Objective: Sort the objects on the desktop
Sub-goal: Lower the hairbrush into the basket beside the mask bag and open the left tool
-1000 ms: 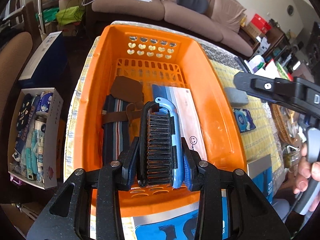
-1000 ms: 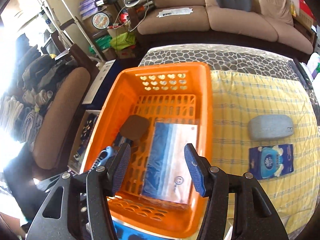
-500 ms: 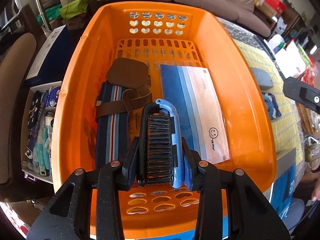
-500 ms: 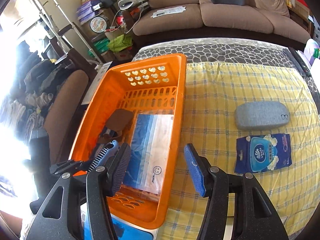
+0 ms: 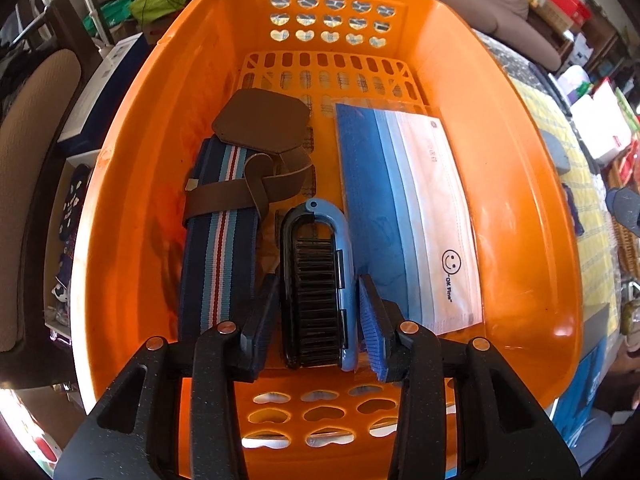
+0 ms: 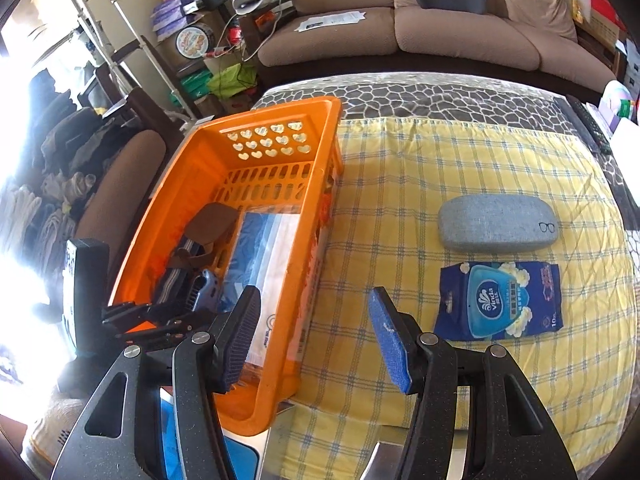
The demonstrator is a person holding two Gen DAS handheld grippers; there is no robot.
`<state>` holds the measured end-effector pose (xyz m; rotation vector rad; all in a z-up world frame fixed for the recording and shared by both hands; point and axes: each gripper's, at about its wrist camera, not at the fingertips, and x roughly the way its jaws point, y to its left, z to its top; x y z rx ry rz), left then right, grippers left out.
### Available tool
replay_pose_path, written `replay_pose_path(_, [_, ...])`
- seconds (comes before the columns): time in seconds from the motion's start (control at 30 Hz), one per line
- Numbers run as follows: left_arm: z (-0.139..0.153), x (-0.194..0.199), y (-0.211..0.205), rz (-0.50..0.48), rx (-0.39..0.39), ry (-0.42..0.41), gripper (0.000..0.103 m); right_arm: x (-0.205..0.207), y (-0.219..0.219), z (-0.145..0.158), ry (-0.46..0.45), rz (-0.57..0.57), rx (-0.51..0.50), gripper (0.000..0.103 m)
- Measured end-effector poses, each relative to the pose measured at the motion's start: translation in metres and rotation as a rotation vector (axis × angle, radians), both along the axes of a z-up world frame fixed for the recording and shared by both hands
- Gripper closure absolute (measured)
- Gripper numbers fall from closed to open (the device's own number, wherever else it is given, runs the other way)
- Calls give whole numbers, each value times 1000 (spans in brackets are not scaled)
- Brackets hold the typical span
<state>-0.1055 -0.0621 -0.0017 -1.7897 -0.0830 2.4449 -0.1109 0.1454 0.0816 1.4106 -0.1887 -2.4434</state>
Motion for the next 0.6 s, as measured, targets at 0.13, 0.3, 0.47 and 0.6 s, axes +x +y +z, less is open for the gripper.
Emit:
replay_pose_path(0.13, [12,0,1,2,14,22,61,3,7,-2,-6,-8,-2,45])
replay_pose_path(0.3, [45,1,1,5,17,90,38,5,16,1,-4,-25,1,45])
replay_pose_path(0.47, [76,4,5,-12,72,152,10,7,25,11,9,-48,20,24])
replay_pose_path(0.6, [93,10,23,-60,93,181,0,11,40,18,24,-83,40,17])
